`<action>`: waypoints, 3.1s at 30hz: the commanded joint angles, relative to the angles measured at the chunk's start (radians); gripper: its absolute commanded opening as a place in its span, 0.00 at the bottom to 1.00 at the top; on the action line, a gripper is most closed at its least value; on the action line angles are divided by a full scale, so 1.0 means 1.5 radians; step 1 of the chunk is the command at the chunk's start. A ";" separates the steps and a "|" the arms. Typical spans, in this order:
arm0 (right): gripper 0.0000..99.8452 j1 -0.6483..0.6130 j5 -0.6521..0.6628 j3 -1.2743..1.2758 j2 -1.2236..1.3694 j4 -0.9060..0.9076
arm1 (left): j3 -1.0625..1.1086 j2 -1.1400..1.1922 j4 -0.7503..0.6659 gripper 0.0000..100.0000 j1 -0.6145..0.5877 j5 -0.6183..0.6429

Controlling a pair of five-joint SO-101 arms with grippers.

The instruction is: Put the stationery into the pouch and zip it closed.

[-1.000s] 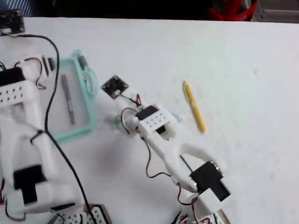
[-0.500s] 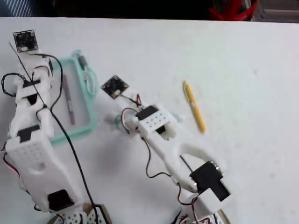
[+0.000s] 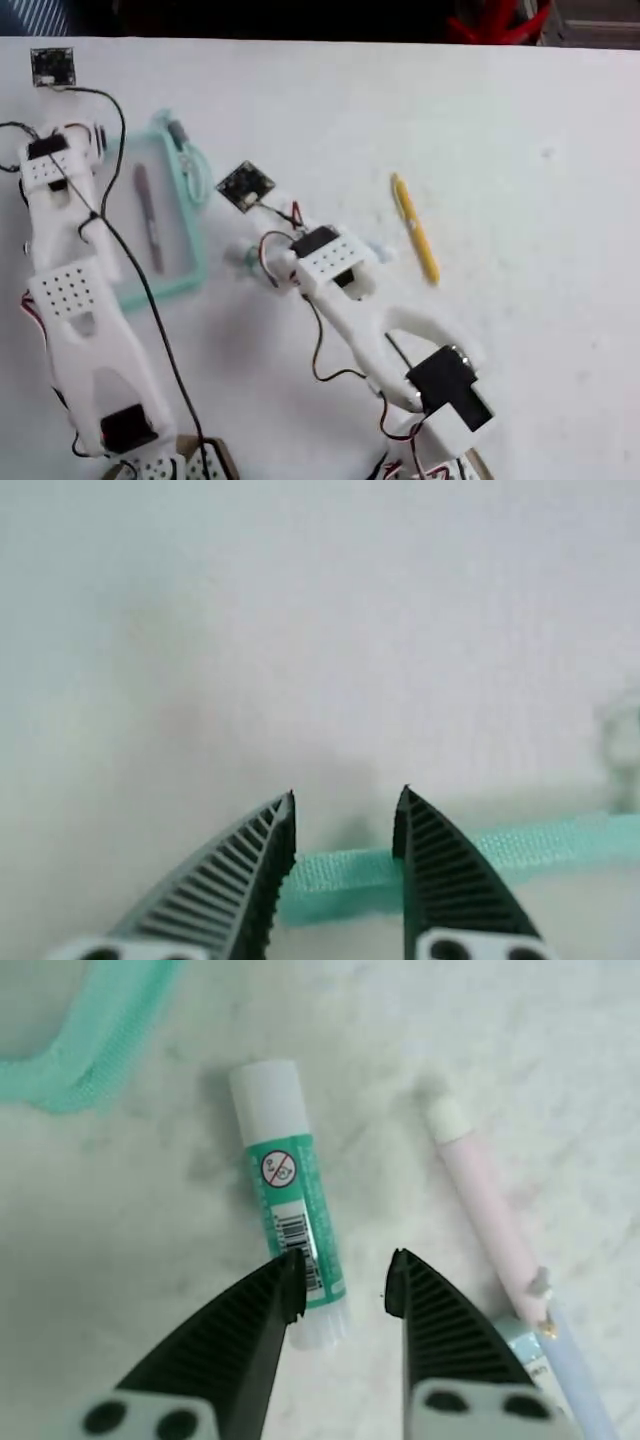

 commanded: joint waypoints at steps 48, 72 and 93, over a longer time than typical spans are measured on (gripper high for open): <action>0.13 -0.002 -0.003 -0.002 -0.006 -0.007 | 0.598 -0.489 0.447 0.28 -0.023 -0.448; 0.13 -0.002 -0.003 -0.002 -0.006 -0.010 | 0.419 -0.226 0.589 0.14 0.046 -0.466; 0.13 0.050 -0.008 -0.007 -0.021 -0.010 | 0.493 -0.961 0.576 0.02 0.199 -0.429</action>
